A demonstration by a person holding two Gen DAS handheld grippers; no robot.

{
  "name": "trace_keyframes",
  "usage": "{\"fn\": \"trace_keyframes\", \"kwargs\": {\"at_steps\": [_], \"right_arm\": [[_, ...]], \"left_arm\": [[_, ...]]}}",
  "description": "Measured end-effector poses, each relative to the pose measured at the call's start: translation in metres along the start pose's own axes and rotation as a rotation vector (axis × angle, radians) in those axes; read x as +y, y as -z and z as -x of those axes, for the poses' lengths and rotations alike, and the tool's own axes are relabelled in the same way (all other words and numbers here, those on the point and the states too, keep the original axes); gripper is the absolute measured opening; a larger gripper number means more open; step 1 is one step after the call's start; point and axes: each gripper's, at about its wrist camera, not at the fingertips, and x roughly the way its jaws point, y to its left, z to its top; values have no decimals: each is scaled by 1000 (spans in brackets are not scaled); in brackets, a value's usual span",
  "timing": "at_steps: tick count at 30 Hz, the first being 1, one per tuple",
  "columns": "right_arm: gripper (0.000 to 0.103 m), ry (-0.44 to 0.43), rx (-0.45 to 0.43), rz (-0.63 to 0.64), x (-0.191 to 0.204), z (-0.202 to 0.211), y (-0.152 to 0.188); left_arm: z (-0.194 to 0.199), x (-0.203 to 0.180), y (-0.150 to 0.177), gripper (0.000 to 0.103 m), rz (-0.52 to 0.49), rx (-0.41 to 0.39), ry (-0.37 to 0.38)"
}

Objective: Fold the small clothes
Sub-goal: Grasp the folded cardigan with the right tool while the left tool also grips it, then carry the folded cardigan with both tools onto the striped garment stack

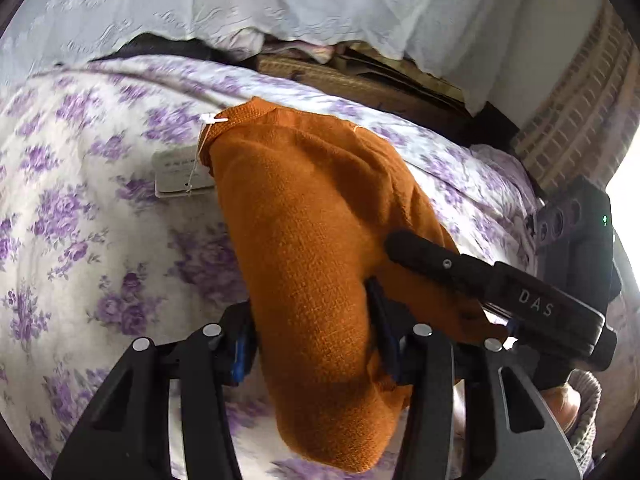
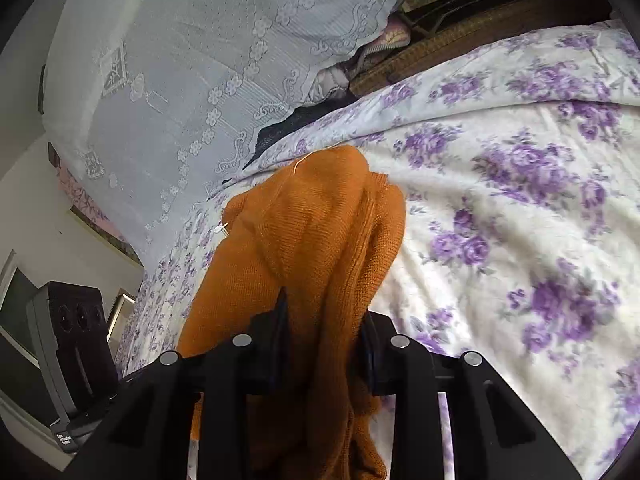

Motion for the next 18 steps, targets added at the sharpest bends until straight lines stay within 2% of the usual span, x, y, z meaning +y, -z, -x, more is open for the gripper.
{"fn": "trace_keyframes", "kwargs": {"at_steps": [5, 14, 18], "right_arm": [[30, 15, -29, -2, -10, 29, 0], [30, 49, -121, 5, -31, 94, 0], [30, 79, -182, 15, -42, 134, -4]], "left_arm": [[4, -33, 6, 47, -69, -7, -17], [7, -96, 6, 47, -157, -13, 36], [6, -138, 1, 47, -213, -19, 73]]}}
